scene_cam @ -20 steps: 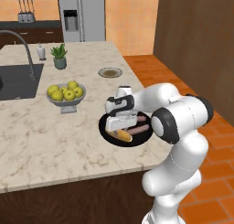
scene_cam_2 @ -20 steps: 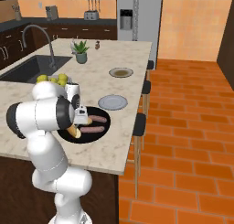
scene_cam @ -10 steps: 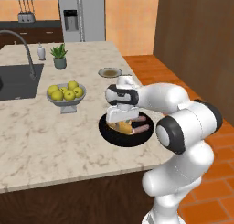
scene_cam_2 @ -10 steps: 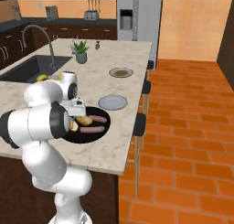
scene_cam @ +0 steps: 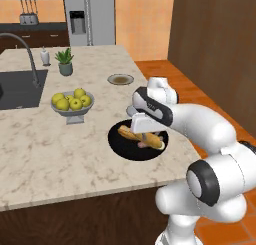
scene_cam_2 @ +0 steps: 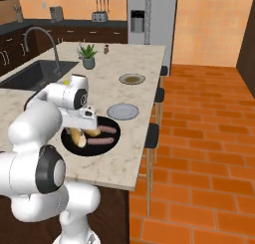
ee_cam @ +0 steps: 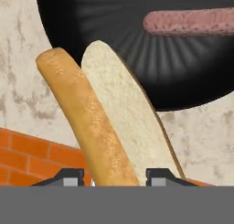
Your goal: Place one bun and one sausage from the bowl on each plate.
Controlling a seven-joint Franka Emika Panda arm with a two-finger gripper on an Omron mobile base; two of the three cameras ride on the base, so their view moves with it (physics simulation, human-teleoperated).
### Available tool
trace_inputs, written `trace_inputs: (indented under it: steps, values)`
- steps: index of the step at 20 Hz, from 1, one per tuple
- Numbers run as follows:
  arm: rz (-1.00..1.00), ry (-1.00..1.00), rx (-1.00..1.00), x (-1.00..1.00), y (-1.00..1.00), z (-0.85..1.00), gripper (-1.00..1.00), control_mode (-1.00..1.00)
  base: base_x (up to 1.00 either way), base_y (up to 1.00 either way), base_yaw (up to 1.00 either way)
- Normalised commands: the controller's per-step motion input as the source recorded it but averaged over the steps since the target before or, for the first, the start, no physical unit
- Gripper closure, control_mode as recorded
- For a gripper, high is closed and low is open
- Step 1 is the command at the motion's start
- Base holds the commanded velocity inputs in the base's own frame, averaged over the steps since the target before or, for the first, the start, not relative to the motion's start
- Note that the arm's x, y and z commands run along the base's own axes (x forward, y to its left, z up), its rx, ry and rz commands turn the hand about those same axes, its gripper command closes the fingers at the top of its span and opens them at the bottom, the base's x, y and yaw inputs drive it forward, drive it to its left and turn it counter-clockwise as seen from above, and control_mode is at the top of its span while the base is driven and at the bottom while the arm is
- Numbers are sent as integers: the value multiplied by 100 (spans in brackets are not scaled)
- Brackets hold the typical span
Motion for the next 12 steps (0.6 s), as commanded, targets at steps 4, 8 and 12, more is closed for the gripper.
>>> trace_inputs:
  steps: [4,8,12]
  values:
    - [-12,0,-1,-28,-73,29,100,-100,0,0,0]
    - [-10,0,-4,-37,-43,20,100,-100,0,0,0]
    - [-6,0,-12,-9,-13,2,100,-100,0,0,0]
